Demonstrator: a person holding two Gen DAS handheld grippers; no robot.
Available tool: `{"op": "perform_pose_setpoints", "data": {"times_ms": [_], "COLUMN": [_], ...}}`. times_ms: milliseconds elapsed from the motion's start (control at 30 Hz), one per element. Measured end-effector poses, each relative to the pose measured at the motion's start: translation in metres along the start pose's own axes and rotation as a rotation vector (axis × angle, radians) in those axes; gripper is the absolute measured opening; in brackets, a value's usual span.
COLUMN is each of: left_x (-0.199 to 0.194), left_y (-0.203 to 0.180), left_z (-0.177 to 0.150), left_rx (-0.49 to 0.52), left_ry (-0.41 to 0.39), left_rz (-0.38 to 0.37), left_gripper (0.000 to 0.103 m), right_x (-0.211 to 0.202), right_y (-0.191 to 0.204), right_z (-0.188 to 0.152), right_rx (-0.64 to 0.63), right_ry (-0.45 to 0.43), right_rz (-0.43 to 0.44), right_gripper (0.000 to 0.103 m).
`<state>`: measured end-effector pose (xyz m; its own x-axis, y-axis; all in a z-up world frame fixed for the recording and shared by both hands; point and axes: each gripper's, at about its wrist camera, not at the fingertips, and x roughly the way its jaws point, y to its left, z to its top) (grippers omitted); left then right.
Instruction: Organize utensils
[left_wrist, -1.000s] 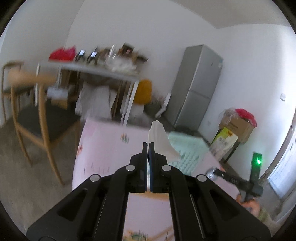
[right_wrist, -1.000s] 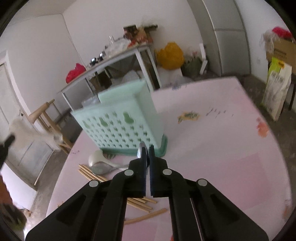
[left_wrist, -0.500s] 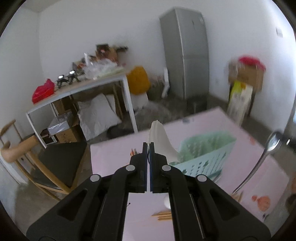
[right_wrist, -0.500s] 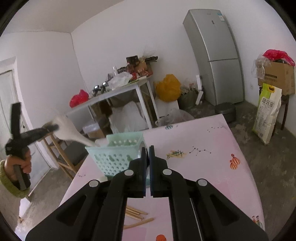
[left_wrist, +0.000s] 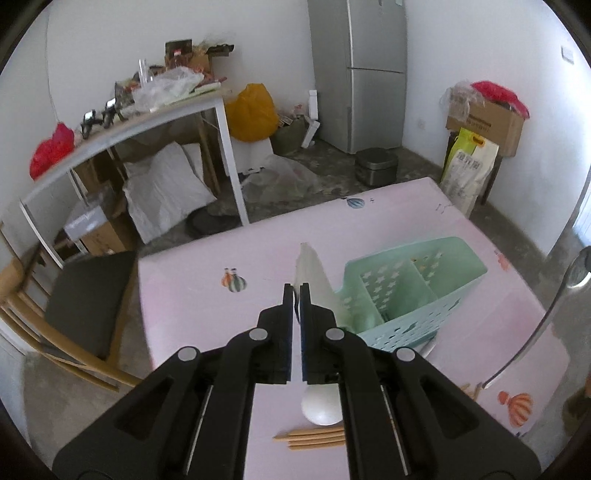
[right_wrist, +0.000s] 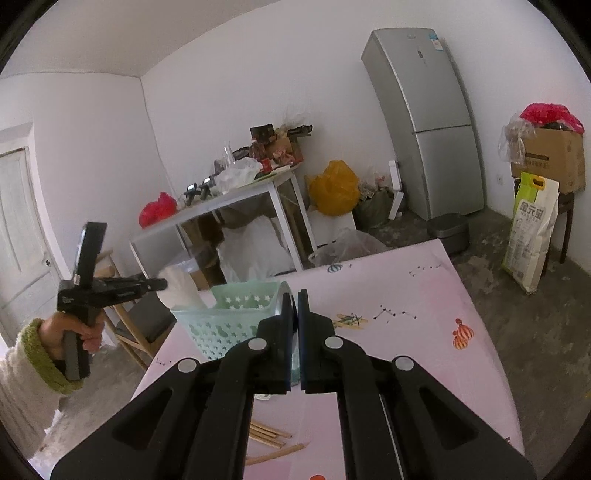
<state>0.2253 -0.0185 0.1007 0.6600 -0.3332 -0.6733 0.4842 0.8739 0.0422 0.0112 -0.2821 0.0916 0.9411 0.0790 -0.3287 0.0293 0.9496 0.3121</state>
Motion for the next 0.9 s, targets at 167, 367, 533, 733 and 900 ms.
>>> {"op": "perform_pose_setpoints", "data": {"times_ms": [167, 367, 533, 733, 900], "left_x": [-0.005, -0.039, -0.067, -0.074, -0.067], "left_y": [0.009, 0.029, 0.042, 0.046, 0.046], "left_z": [-0.007, -0.024, -0.062, -0.114, -0.153], "left_rx": [-0.073, -0.188, -0.308, -0.387, -0.450], "left_ry": [-0.040, -0.164, -0.229, -0.209, -0.146], "left_rz": [-0.030, -0.042, -0.056, -0.059, -0.067], "left_gripper": [0.022, 0.033, 0.044, 0.050, 0.050], "right_x": [-0.007, -0.011, 0.000, 0.052, 0.095], "right_y": [0.005, 0.014, 0.023, 0.045, 0.070], "right_z": [0.012, 0.038, 0.061, 0.068, 0.054], "right_rx": [-0.013, -0.036, -0.092, -0.240, -0.382], "right_ry": [-0.037, -0.124, -0.173, -0.128, -0.053], "right_rz": [-0.003, -0.010, -0.042, -0.122, -0.174], "right_gripper": [0.003, 0.003, 0.003, 0.003, 0.003]}}
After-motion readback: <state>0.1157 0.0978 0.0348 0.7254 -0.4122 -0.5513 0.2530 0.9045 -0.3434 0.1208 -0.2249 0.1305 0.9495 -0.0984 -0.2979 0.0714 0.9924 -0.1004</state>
